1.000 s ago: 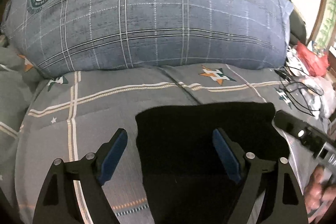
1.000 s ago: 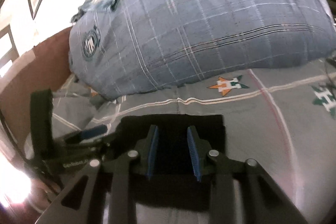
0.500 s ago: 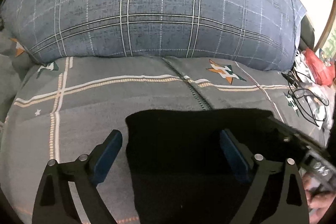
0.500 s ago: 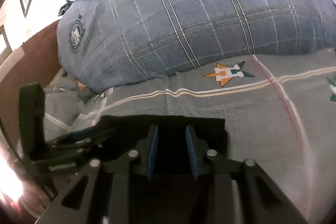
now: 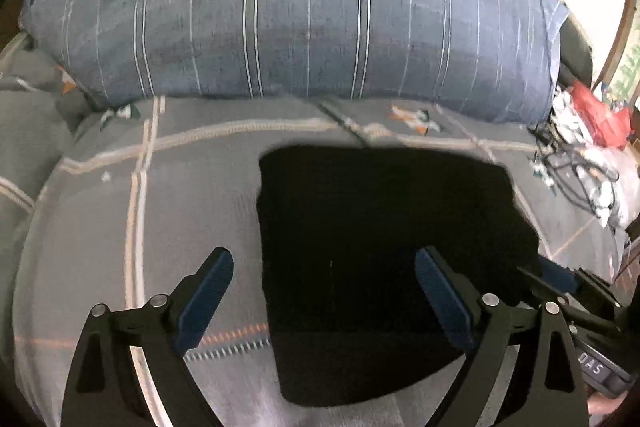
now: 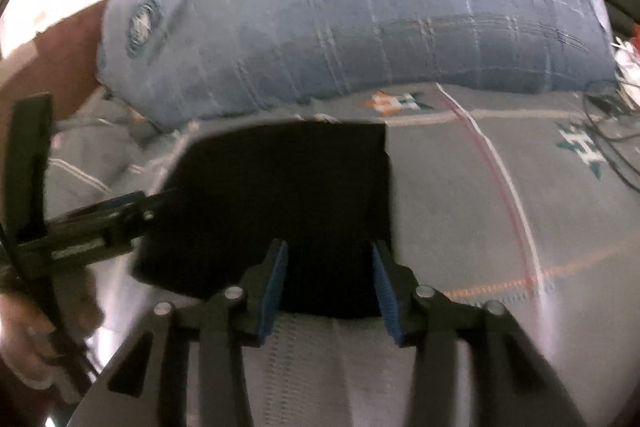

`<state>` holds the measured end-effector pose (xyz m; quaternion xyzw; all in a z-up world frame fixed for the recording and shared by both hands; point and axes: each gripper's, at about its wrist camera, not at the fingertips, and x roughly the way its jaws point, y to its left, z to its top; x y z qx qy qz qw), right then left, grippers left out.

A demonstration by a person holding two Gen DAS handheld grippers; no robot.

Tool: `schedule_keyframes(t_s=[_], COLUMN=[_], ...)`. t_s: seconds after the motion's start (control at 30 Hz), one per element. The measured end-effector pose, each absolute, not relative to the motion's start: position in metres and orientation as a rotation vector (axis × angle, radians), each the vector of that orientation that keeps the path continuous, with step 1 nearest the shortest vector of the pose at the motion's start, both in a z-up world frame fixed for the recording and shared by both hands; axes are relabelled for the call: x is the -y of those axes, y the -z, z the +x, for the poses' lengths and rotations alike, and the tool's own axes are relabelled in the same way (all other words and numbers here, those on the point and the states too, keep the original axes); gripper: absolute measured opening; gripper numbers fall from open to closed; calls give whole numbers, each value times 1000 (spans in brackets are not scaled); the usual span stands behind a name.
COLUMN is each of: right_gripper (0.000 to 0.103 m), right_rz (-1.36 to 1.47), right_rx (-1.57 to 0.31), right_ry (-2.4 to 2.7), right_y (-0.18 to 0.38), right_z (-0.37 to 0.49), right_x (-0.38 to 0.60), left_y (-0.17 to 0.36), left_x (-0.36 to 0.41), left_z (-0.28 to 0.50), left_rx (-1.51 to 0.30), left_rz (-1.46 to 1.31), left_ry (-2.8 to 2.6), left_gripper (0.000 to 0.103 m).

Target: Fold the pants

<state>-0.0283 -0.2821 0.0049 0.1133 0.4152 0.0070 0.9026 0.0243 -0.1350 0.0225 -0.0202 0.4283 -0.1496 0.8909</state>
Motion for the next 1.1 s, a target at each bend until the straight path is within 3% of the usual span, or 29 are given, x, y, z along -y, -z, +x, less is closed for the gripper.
schedule_keyframes(t_s=[0.23,0.33,0.63,1.1], right_gripper=[49,57,66,72], right_rz=[289,294,292,277], right_rx=[-813,-775,-722,-703], right_ry=[-21,-20,-53,-83], right_y=[-19,-30,-50,-63], right_z=[-40,-45,-52,-59], right_x=[291,291,282,265], left_y=[-21,-29,-55,-70], left_x=[138,139,135,122], left_z=[14,7,-30,-61], left_rx=[-885,-857,-764,-705], left_rz=[-53,-31,11,29], left_ry=[284,275,247,220], left_gripper=[93,93,93,93])
